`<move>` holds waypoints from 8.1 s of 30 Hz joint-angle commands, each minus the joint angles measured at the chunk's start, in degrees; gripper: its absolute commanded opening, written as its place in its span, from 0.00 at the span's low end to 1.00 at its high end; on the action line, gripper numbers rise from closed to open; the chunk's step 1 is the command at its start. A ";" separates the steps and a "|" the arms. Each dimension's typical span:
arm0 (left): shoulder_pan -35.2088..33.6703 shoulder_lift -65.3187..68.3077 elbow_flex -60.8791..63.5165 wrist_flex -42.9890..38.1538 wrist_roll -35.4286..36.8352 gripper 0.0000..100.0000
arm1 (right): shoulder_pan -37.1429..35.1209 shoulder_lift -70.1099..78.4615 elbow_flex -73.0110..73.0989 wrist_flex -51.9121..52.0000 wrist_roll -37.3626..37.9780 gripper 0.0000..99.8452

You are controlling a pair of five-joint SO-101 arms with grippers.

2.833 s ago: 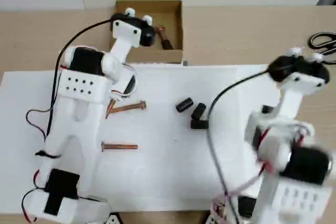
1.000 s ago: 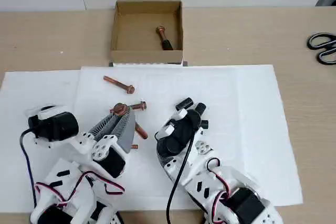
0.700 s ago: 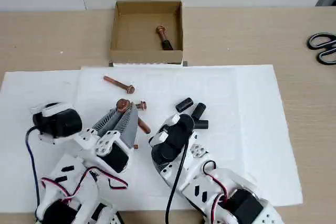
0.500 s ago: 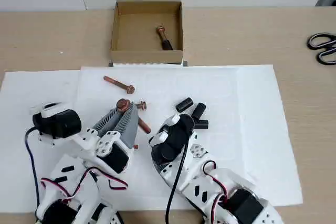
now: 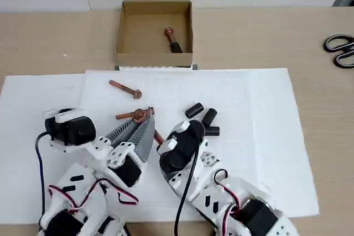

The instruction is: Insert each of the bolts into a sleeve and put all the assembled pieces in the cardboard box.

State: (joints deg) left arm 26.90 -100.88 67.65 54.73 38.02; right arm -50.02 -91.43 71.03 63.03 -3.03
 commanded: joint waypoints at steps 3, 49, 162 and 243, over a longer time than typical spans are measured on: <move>0.00 -0.44 0.66 0.00 0.18 0.00 | -0.22 -0.57 -3.87 -1.54 -0.44 0.00; 10.29 -0.53 2.59 11.96 -11.52 0.00 | 5.32 -0.13 -12.84 -7.78 10.37 0.00; -24.62 -0.70 27.82 -4.40 -32.09 0.01 | 29.05 130.77 -114.37 -27.74 5.89 0.00; -26.20 -0.70 27.74 -3.43 -32.00 0.01 | 24.48 109.49 -101.19 35.82 -37.10 0.05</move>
State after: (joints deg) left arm 1.05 -101.05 95.52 51.47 6.02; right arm -26.02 22.24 -32.79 98.46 -38.11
